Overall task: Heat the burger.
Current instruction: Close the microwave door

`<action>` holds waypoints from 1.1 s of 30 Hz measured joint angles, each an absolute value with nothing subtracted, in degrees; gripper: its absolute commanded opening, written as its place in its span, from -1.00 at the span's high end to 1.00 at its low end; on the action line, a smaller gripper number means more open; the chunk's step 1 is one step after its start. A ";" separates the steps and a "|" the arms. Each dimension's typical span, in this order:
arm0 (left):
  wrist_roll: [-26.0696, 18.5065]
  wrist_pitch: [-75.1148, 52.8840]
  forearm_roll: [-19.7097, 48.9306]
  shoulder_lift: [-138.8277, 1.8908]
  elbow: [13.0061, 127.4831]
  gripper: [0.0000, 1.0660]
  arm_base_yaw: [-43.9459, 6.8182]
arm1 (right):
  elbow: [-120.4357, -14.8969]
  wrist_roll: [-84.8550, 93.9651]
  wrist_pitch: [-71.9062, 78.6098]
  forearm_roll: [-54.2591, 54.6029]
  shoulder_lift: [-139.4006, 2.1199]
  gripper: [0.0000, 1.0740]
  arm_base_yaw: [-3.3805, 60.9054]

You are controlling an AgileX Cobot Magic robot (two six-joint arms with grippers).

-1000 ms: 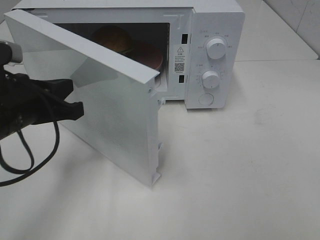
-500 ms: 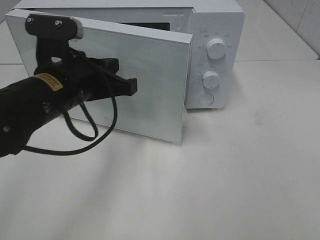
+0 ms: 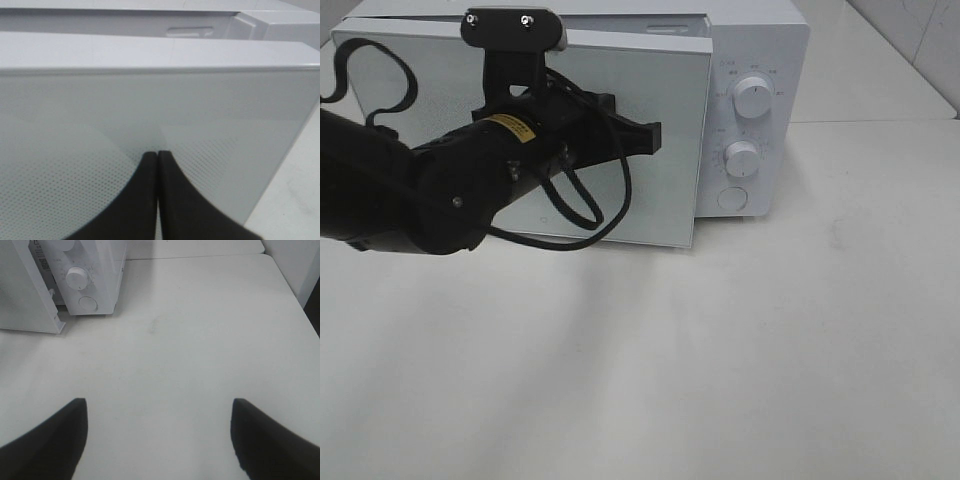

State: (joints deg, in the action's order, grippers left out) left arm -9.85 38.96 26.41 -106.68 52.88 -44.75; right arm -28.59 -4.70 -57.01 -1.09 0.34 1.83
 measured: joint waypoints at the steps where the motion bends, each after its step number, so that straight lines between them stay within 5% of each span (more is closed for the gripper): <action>1: -9.85 38.10 26.59 -107.89 54.72 1.00 -44.75 | -28.59 -4.70 -57.01 -1.09 0.34 -0.41 1.83; 13: -9.91 34.09 26.99 -113.62 64.00 1.00 -45.32 | -28.59 -4.70 -57.01 -1.09 0.34 -0.40 1.83; 22: -17.07 30.08 29.91 -116.77 69.90 1.00 -45.55 | -28.59 -4.70 -57.01 -1.09 0.34 -0.40 1.83; 33: -18.51 23.26 30.08 -117.80 72.31 1.00 -43.32 | -28.59 -4.70 -57.01 -1.09 0.34 -0.40 1.83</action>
